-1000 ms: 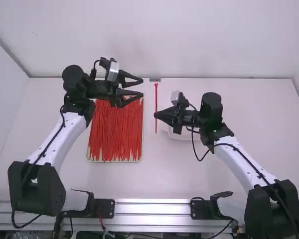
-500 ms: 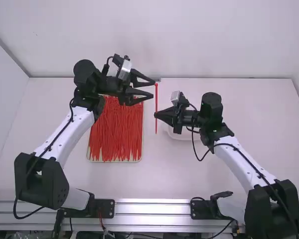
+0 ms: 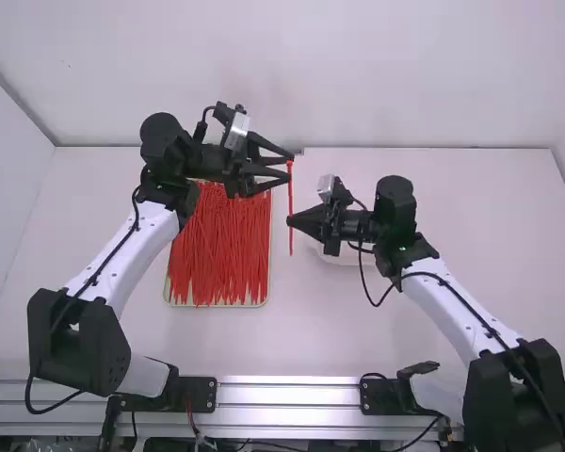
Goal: Fasten the cable tie
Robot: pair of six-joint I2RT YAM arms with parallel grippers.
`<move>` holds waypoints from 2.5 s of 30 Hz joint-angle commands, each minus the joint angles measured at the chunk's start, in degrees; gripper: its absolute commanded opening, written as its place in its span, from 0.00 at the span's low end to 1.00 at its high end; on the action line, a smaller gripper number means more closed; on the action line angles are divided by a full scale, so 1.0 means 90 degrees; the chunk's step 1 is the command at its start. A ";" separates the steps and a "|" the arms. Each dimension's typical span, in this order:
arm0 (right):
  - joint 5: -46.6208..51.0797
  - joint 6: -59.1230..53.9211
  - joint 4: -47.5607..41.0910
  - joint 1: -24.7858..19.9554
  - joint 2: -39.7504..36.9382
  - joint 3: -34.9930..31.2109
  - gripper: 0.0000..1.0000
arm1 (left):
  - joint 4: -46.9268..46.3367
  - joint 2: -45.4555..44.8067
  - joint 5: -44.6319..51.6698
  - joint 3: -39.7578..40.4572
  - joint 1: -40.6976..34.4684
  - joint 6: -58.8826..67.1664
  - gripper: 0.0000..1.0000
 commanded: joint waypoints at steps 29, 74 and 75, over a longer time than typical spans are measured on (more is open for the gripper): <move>-0.0238 0.0357 0.0403 -0.0355 -0.0095 0.0197 0.45 | -0.0780 0.0015 -0.0192 0.0192 -0.0107 0.0583 0.02; -0.1207 0.0833 0.1632 -0.0899 -0.0095 0.0197 0.99 | 0.1052 0.0015 0.0141 0.0187 -0.0010 -0.1338 0.01; -0.1205 0.0831 0.1605 -0.0835 -0.0092 0.0197 0.99 | 0.1214 0.0015 0.0080 0.0187 -0.0010 -0.1511 0.01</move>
